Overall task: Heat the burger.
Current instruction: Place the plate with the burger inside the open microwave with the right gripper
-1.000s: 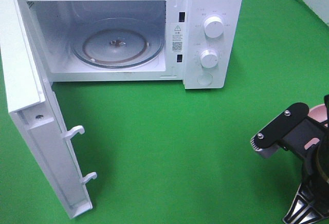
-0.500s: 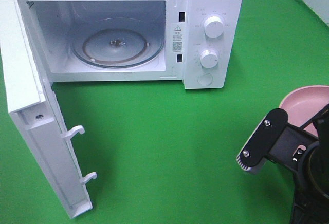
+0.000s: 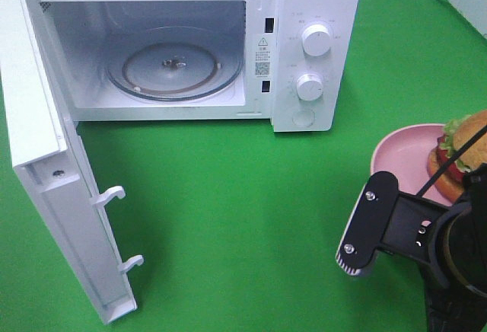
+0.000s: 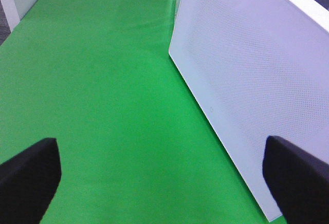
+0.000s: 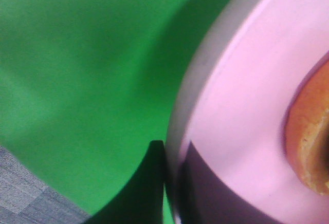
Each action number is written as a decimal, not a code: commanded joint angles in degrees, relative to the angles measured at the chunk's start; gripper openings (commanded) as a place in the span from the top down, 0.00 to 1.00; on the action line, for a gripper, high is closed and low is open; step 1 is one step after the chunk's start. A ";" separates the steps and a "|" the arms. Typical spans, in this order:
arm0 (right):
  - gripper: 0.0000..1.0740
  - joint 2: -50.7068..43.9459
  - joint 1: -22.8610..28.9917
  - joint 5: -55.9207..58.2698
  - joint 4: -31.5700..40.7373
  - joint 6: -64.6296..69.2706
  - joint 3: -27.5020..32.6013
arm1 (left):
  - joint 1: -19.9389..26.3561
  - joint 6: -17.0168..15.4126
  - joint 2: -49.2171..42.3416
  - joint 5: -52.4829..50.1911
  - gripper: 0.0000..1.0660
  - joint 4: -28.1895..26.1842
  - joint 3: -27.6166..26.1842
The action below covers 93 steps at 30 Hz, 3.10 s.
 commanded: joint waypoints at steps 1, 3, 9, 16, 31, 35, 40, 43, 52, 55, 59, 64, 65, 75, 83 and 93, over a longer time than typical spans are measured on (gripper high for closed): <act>1.00 -0.63 0.29 -1.49 -4.01 -6.02 0.06 | -0.06 -0.29 -0.06 -0.40 0.06 -0.17 -0.06; 1.00 -0.63 0.29 -2.46 -4.81 -7.79 0.06 | -0.06 -0.29 -0.06 -0.40 0.06 -0.17 -0.06; 1.00 -0.63 0.29 -6.25 -6.47 -12.26 0.06 | -0.06 -0.29 -0.06 -0.40 0.06 -0.17 -0.06; 1.00 -0.63 0.29 -11.34 -10.94 -18.28 0.06 | -0.06 -0.29 -0.06 -0.40 0.06 -0.17 -0.06; 1.00 -0.63 0.06 -20.51 -16.67 -26.18 -0.06 | -0.06 -0.29 -0.06 -0.40 0.06 -0.17 -0.06; 1.00 -0.63 -1.15 -22.29 -16.44 -30.77 -0.06 | -0.06 -0.29 -0.06 -0.40 0.06 -0.17 -0.06; 1.00 -0.63 -6.36 -27.79 -13.87 -39.94 -0.06 | -0.06 -0.29 -0.06 -0.40 0.06 -0.17 -0.06; 1.00 -0.63 -8.54 -30.83 -11.34 -48.53 -0.06 | -0.06 -0.29 -0.06 -0.40 0.06 -0.17 -0.06; 1.00 -0.63 -12.61 -32.49 0.11 -71.45 -4.35 | -0.06 -0.29 -0.06 -0.40 0.06 -0.17 -0.06; 1.00 -0.63 -12.61 -32.60 2.64 -75.40 -5.39 | -0.06 -0.29 -0.06 -0.40 0.06 -0.17 -0.06; 1.00 -0.63 -12.61 -34.38 10.71 -85.83 -7.10 | -0.06 -0.29 -0.06 -0.40 0.06 -0.17 -0.06; 1.00 -0.63 -12.61 -35.64 18.62 -94.65 -7.39 | -0.06 -0.29 -0.06 -0.40 0.06 -0.17 -0.06; 1.00 -0.63 -12.61 -35.64 22.12 -98.84 -7.39 | -0.06 -0.29 -0.06 -0.40 0.06 -0.17 -0.06; 1.00 -0.63 -17.30 -37.07 33.12 -109.95 -7.39 | -0.06 -0.29 -0.06 -0.40 0.06 -0.17 -0.06; 1.00 -0.63 -20.45 -37.41 39.30 -118.26 -7.39 | -0.06 -0.29 -0.06 -0.40 0.06 -0.17 -0.06; 1.00 -0.63 -20.40 -38.67 36.73 -118.03 -7.39 | -0.06 -0.29 -0.06 -0.40 0.06 -0.17 -0.06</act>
